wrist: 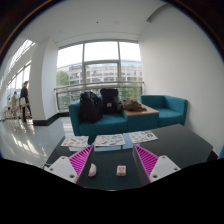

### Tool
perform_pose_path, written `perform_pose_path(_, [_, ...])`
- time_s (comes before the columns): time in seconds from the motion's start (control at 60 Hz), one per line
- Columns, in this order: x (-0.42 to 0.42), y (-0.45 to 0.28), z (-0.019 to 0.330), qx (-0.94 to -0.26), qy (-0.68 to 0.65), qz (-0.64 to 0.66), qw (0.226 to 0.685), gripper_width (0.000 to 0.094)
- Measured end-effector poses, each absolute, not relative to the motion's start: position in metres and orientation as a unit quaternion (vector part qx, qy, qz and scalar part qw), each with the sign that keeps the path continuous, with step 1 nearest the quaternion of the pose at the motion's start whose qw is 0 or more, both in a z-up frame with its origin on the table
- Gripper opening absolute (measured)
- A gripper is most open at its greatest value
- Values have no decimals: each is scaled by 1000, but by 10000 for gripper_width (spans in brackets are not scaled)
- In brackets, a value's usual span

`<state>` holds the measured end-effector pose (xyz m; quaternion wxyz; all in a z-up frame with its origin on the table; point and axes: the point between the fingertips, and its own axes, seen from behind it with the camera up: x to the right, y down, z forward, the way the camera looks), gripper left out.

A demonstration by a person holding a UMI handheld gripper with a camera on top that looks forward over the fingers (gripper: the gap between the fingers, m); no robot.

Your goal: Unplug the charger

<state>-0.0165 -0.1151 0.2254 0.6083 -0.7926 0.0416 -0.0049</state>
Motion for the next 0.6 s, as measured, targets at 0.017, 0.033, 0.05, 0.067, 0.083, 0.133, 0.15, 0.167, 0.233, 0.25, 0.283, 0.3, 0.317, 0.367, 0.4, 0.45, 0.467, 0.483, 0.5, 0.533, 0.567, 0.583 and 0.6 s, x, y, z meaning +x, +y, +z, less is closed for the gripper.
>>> perform_pose_path(0.017, [-18, -117, 230, -794, 39, -7, 607, 766])
perform_pose_path(0.033, [-18, -119, 231, -794, 37, -9, 606, 768])
perform_pose_path(0.05, [-20, -124, 232, -794, 34, -11, 606, 766])
perform_pose_path(0.067, [-22, -128, 233, -794, 31, -13, 607, 766])
perform_pose_path(0.083, [-25, -133, 234, -794, 27, -14, 608, 764])
perform_pose_path(0.133, [-29, -147, 235, -793, 21, -15, 609, 770])
perform_pose_path(0.15, [-30, -152, 234, -793, 20, -16, 608, 774])
perform_pose_path(0.167, [-31, -165, 231, -792, 18, -16, 609, 774])
perform_pose_path(0.233, [-34, -176, 232, -797, 16, -13, 604, 773])
perform_pose_path(0.25, [-35, -179, 230, -798, 14, -12, 602, 774])
perform_pose_path(0.283, [-36, -187, 225, -803, 13, -9, 596, 775])
perform_pose_path(0.3, [-37, -191, 217, -804, 13, -8, 595, 774])
perform_pose_path(0.317, [-37, -198, 219, -806, 13, -6, 592, 772])
perform_pose_path(0.367, [-35, -207, 216, -809, 13, -4, 588, 771])
perform_pose_path(0.4, [-34, -212, 213, -811, 13, -5, 585, 773])
perform_pose_path(0.45, [-36, -220, 204, -815, 12, -6, 579, 768])
perform_pose_path(0.467, [-36, -222, 203, -816, 11, -5, 578, 769])
perform_pose_path(0.483, [-37, -224, 203, -817, 10, -5, 577, 770])
perform_pose_path(0.5, [-38, -225, 202, -817, 8, -4, 576, 770])
perform_pose_path(0.533, [-39, -230, 200, -819, 7, -2, 574, 770])
perform_pose_path(0.567, [-39, -232, 195, -820, 7, 0, 572, 769])
perform_pose_path(0.583, [-40, -232, 195, -821, 6, 0, 571, 770])
perform_pose_path(0.6, [-40, -233, 195, -821, 6, 1, 571, 770])
